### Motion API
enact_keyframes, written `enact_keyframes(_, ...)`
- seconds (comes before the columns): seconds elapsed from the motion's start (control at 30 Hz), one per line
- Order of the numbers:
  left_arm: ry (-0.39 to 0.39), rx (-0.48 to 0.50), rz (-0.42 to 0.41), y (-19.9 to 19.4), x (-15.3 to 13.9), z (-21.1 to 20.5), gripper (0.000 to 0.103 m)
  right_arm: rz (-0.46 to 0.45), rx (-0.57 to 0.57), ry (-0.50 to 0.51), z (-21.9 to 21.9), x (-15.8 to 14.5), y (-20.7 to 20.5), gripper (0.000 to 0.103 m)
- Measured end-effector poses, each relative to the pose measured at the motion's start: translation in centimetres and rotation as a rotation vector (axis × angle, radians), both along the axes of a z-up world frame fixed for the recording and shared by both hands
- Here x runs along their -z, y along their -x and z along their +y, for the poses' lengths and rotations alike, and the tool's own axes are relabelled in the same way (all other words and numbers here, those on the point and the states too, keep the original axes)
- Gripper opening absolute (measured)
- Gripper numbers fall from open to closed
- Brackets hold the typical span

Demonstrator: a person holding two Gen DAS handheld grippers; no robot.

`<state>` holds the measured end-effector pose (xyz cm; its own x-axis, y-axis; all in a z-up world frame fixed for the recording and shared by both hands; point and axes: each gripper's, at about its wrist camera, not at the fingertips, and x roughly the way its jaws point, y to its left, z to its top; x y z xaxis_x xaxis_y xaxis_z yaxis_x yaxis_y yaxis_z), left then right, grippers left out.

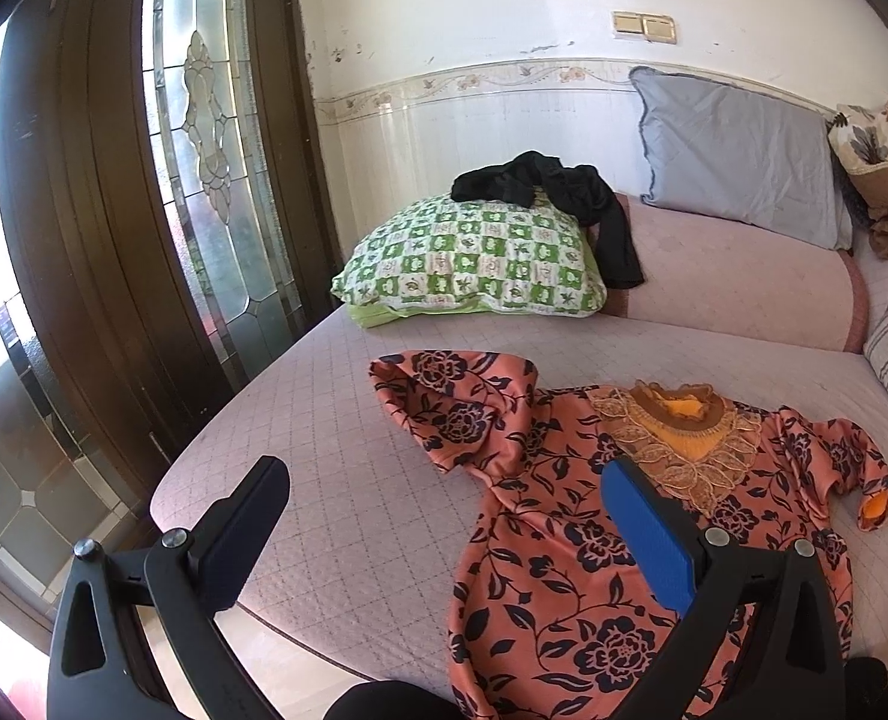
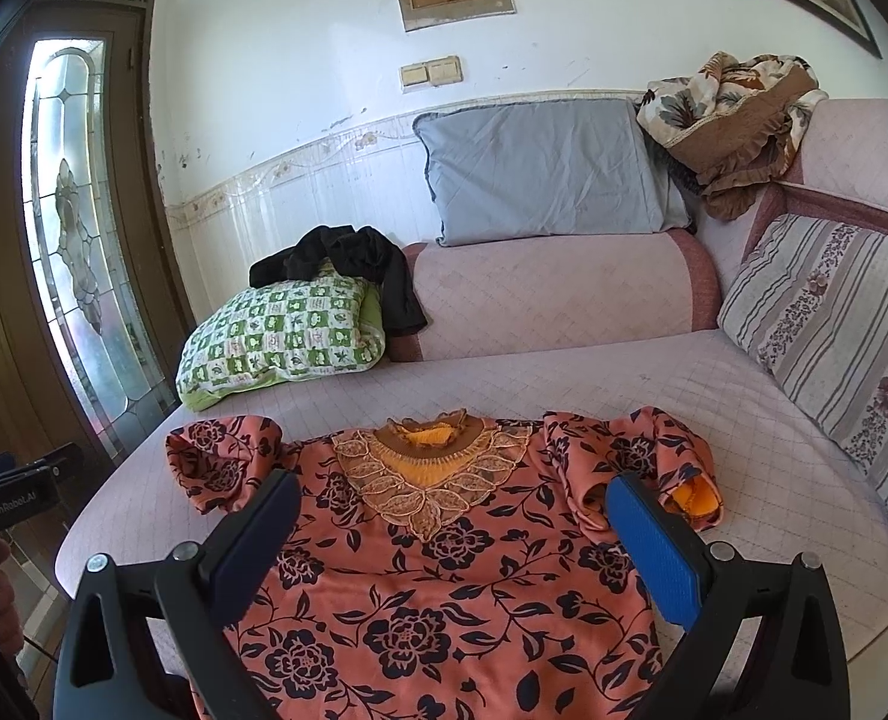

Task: Fold small clothes

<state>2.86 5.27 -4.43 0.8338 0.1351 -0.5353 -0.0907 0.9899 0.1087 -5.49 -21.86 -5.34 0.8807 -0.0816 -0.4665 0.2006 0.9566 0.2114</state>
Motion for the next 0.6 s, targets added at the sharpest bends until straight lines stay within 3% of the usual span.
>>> enact_keyframes(0.43, -0.011, 0.001, 0.02, -0.8, 0.5, 0.0, 0.103, 0.023, -0.013, -0.006, 0.0, 1.1, -0.9, 0.103)
enact_keyframes(0.5, -0.012, 0.027, 0.047, -1.6, 1.4, -0.8, 0.103, 0.029, -0.018, -0.027, -0.8, 1.9, -1.0, 0.103)
enact_keyframes(0.6, -0.032, 0.092, 0.151, -3.6, 4.6, -3.1, 0.103, 0.055, -0.01, -0.094, -3.7, 4.1, -1.3, 0.103)
